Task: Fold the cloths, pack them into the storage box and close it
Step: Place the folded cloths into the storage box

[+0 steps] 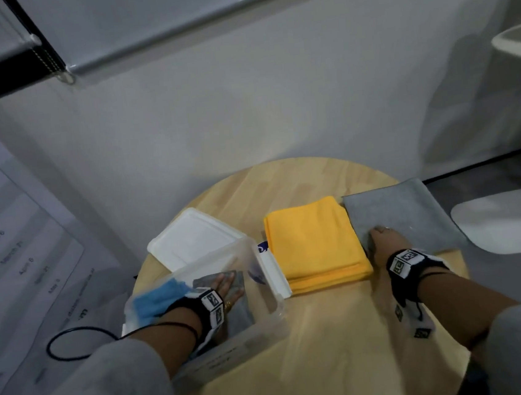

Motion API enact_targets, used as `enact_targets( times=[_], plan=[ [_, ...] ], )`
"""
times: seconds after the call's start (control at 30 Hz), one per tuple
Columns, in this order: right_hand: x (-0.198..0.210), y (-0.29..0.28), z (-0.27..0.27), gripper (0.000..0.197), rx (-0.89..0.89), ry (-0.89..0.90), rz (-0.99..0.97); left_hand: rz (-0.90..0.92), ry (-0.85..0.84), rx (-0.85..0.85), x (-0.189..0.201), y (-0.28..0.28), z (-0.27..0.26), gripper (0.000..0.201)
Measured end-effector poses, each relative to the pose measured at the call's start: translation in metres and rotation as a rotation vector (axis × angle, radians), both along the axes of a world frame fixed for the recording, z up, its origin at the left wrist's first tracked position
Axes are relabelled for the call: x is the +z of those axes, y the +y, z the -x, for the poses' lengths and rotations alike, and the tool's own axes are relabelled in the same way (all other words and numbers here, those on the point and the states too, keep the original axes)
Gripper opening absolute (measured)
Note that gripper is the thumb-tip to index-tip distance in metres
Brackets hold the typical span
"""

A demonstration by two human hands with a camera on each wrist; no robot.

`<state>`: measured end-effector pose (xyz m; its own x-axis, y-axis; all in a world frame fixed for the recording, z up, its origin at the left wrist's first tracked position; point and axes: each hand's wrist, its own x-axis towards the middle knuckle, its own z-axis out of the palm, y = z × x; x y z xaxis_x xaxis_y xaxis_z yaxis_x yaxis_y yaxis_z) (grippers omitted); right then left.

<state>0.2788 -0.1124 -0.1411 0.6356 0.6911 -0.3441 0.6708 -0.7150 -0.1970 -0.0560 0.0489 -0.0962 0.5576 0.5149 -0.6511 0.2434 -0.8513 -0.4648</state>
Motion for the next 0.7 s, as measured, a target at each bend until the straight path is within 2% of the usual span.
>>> enact_targets(
  times=[0.07,0.13,0.2,0.3,0.37,0.43,0.57,0.63,0.7],
  plan=[
    [0.003,0.0,-0.005,0.043,-0.008,0.012,-0.005,-0.01,0.008,-0.022,-0.002,0.006,-0.001,0.099],
    [0.004,-0.003,-0.009,0.047,-0.04,-0.028,-0.01,0.078,-0.04,0.051,0.004,0.011,-0.008,0.105],
    [0.002,-0.01,-0.008,0.047,-0.039,-0.068,0.026,0.194,-0.143,0.116,0.029,0.009,-0.022,0.092],
    [-0.001,-0.019,-0.003,0.046,0.001,-0.085,0.08,0.268,-0.499,0.211,0.059,-0.004,-0.035,0.046],
    [0.004,-0.022,0.0,0.04,-0.008,-0.075,0.092,0.231,-0.649,0.279,0.069,-0.026,-0.036,0.044],
    [0.011,-0.025,0.008,0.033,-0.06,-0.065,0.067,0.25,-0.732,0.356,0.073,-0.059,-0.037,0.042],
    [0.013,-0.037,0.026,0.021,-0.052,-0.235,-0.197,0.364,-0.671,0.506,0.056,-0.115,-0.04,0.044],
    [0.015,-0.044,0.038,0.018,-0.02,-0.299,-0.343,0.262,-0.703,0.533,0.037,-0.124,-0.039,0.052],
    [0.021,-0.051,0.052,0.019,0.025,-0.3,-0.357,0.095,-0.769,0.522,0.024,-0.126,-0.035,0.062]
  ],
)
